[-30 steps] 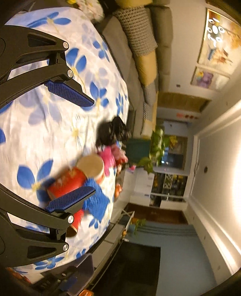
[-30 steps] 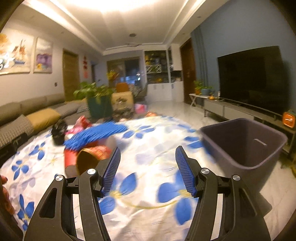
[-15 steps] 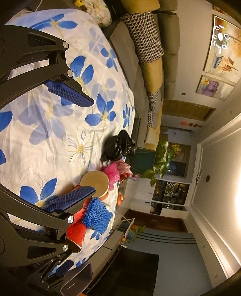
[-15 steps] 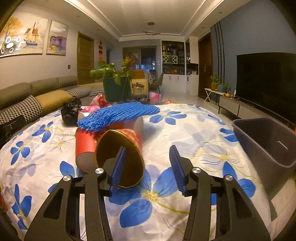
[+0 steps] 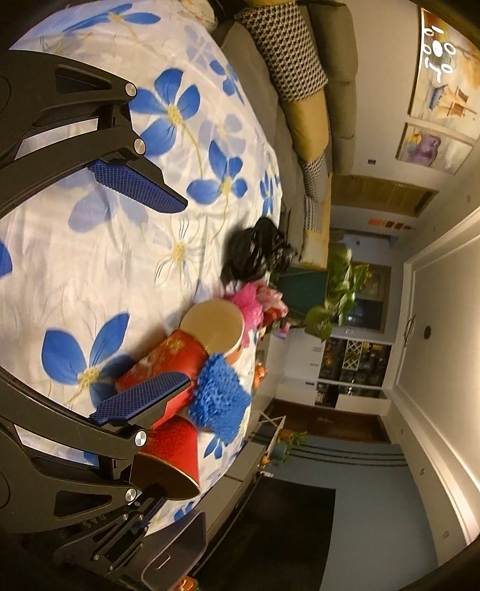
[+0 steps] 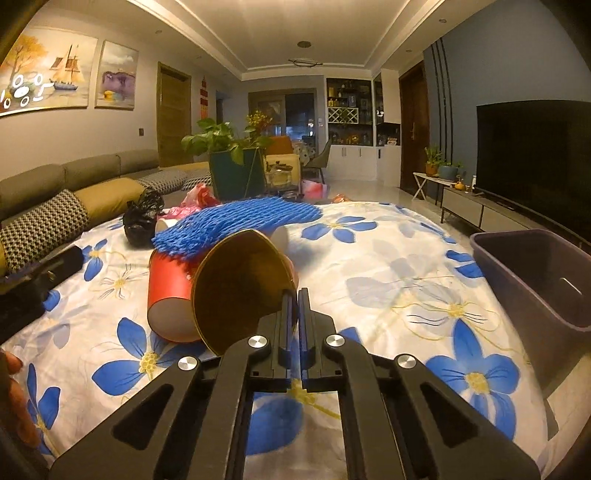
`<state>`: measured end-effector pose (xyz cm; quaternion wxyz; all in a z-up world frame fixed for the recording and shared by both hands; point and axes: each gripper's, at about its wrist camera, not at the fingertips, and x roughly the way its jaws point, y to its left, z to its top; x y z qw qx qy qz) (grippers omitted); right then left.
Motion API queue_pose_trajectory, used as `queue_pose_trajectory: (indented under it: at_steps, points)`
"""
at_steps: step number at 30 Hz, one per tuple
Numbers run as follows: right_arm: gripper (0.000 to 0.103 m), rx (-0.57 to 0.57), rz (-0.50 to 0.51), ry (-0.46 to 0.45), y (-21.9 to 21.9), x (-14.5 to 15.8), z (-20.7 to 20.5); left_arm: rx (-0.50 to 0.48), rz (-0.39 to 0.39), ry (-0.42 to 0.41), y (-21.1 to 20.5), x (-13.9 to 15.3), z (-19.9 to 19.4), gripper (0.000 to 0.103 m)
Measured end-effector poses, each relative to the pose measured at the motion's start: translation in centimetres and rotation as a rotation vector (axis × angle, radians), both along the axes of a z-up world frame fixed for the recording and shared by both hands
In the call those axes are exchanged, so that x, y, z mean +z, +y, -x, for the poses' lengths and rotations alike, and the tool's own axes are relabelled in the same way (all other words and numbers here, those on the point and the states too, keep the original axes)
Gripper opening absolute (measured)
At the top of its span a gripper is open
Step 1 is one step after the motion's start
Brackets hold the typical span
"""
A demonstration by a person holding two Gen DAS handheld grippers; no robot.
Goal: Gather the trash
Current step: 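Return both tools to the table and close the right tool on the red cup, then grasp a red cup with the left tool while the right tool lifts its red cup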
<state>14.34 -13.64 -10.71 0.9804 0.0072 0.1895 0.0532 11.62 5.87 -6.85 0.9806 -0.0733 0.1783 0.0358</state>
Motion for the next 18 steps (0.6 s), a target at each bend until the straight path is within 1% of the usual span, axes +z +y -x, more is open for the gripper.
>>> queue_pose_trajectory:
  at_steps: [4,8,10,13,16,17,18]
  points:
    - [0.004,-0.036,-0.021,-0.026,-1.6,0.6,1.2,-0.064,0.007,0.013,-2.0,-0.3,-1.0,0.086]
    - [0.004,-0.071,-0.049,-0.045,-3.2,1.4,2.2,-0.135,0.012,0.031,-4.2,-0.5,-2.7,0.089]
    - [0.004,-0.079,-0.052,-0.053,-3.7,1.6,2.5,-0.159,0.015,0.064,-5.2,-0.9,-3.9,0.089]
    - [0.004,-0.087,-0.05,-0.06,-4.3,1.8,2.8,-0.177,0.041,0.118,-5.8,-1.4,-5.5,0.089]
    - [0.004,-0.093,-0.059,-0.056,-4.9,1.9,2.9,-0.191,0.045,0.154,-6.2,-2.0,-6.5,0.089]
    - [0.004,-0.094,-0.061,-0.055,-5.0,1.9,2.9,-0.196,0.054,0.166,-6.1,-2.2,-6.8,0.088]
    - [0.004,-0.095,-0.062,-0.055,-5.1,1.8,3.0,-0.198,0.066,0.176,-5.9,-2.3,-7.0,0.084]
